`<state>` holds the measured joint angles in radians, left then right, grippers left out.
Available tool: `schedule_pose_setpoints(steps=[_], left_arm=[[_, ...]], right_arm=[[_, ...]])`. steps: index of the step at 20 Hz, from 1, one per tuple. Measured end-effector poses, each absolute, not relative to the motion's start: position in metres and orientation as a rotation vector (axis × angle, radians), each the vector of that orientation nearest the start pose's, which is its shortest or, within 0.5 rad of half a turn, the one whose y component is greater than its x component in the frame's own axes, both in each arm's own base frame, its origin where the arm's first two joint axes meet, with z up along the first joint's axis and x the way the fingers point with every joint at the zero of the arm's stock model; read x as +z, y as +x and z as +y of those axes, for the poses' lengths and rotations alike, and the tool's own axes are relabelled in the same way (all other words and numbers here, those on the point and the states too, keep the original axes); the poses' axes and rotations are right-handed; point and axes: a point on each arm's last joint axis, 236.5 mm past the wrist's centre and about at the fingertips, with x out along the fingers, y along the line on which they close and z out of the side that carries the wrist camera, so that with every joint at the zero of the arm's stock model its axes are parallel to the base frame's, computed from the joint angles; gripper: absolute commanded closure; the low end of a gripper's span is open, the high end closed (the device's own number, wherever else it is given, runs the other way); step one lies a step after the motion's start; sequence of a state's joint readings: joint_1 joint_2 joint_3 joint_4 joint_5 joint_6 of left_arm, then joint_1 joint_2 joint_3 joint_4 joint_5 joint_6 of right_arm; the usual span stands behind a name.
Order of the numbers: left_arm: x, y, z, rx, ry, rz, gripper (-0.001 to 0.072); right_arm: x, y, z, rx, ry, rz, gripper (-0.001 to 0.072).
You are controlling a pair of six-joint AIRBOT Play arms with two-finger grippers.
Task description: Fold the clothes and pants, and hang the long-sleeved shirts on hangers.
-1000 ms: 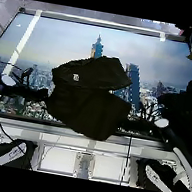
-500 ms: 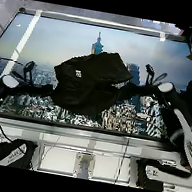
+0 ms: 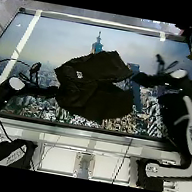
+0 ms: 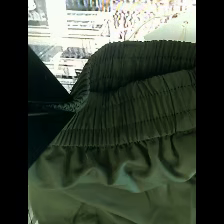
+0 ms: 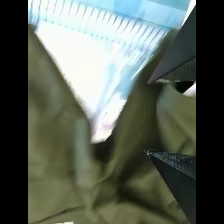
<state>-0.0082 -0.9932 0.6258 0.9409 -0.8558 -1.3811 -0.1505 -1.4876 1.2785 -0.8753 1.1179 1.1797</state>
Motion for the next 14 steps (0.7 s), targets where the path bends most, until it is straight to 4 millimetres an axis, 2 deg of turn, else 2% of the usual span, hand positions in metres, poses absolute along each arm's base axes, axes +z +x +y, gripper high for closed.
schedule_pose_setpoints(steps=[1, 3, 5, 6, 7, 9, 11, 14], left_arm=[[-0.029, 0.312, -0.108, -0.277, -0.480, 1.151, 0.0680], [-0.029, 0.312, -0.108, -0.277, -0.480, 1.150, 0.0680], [-0.029, 0.312, -0.108, -0.277, -0.479, 1.150, 0.0680], [-0.029, 0.312, -0.108, -0.277, -0.479, 1.150, 0.0680], [-0.029, 0.312, -0.108, -0.277, -0.479, 1.150, 0.0680], [-0.029, 0.312, -0.108, -0.277, -0.479, 1.150, 0.0680], [-0.029, 0.312, -0.108, -0.277, -0.479, 1.150, 0.0680], [-0.029, 0.312, -0.108, -0.276, -0.480, 1.150, 0.0680]], right_arm=[[0.027, 0.436, 0.045, 0.390, 0.414, 1.130, 0.0271], [0.036, 0.398, 0.010, 0.329, 0.421, 1.171, 0.0269], [0.027, 0.352, -0.008, 0.277, 0.470, 1.215, 0.0250], [0.015, 0.325, -0.008, 0.256, 0.521, 1.241, 0.0182], [0.004, 0.300, 0.001, 0.253, 0.598, 1.255, 0.0166], [-0.016, 0.263, 0.035, 0.282, 0.776, 1.269, 0.0166], [-0.035, 0.235, 0.068, 0.313, 0.922, 1.290, 0.0167], [-0.055, 0.211, 0.099, 0.333, 1.007, 1.322, 0.0167]])
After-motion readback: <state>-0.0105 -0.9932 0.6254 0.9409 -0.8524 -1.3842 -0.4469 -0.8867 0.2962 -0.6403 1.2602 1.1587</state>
